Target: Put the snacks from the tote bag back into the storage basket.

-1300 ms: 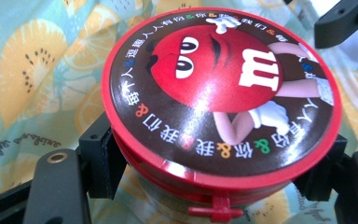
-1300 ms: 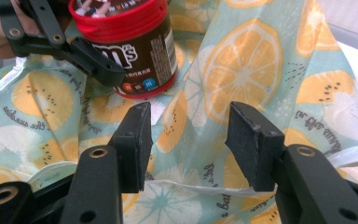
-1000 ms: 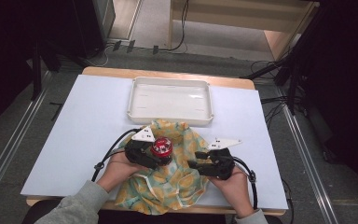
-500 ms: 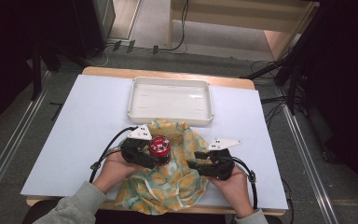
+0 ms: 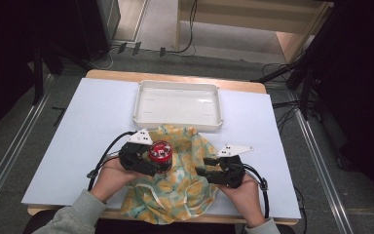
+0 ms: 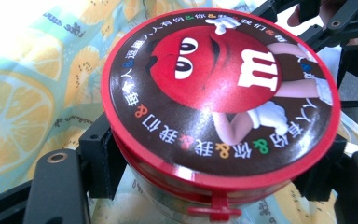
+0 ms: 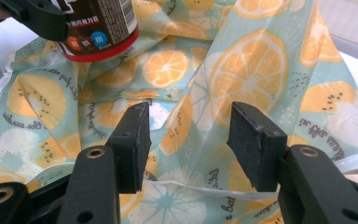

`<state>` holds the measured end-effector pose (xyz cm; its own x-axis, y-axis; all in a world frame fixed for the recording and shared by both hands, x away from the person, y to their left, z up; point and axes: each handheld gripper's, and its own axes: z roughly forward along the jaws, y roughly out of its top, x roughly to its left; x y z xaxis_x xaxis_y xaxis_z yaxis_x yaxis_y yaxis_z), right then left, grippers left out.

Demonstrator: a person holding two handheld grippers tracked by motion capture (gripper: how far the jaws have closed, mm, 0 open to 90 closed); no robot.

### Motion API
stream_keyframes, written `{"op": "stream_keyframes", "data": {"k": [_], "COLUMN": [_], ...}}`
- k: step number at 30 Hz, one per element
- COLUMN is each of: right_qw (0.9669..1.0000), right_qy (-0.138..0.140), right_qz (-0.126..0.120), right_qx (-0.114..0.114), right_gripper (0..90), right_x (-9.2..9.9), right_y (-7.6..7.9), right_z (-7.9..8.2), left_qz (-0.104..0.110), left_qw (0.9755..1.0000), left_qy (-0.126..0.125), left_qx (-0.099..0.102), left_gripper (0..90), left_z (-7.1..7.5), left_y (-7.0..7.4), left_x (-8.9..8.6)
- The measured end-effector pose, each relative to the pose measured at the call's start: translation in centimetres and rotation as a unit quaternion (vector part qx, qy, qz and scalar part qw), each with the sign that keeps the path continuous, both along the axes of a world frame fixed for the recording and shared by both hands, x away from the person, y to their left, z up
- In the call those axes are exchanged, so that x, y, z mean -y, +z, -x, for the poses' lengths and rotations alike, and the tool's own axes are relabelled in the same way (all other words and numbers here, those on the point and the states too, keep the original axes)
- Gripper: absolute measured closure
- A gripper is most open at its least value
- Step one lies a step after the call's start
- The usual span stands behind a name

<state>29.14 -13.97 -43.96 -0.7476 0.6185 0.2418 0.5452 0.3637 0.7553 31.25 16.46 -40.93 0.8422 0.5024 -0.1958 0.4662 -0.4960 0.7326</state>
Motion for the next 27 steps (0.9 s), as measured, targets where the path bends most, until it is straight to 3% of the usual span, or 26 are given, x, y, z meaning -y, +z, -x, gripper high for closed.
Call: {"op": "stream_keyframes", "data": {"k": [16,27], "right_qw": [1.0,1.0], "right_qy": [0.002,0.003], "right_qz": [-0.001,-0.001], "right_qx": [0.0,0.001], "right_gripper": [50.1,50.1], "right_x": [-0.1,-0.2], "right_y": [0.0,0.1], "right_z": [-0.1,-0.2], "left_qz": [0.003,-0.008], "left_qw": [0.9998,0.9993], "left_qy": [0.02,0.036], "left_qx": [-0.003,-0.005], "left_gripper": [25.7,25.7], "left_z": [0.3,0.1], "left_y": [1.5,2.6], "left_x": [-1.7,-2.9]}}
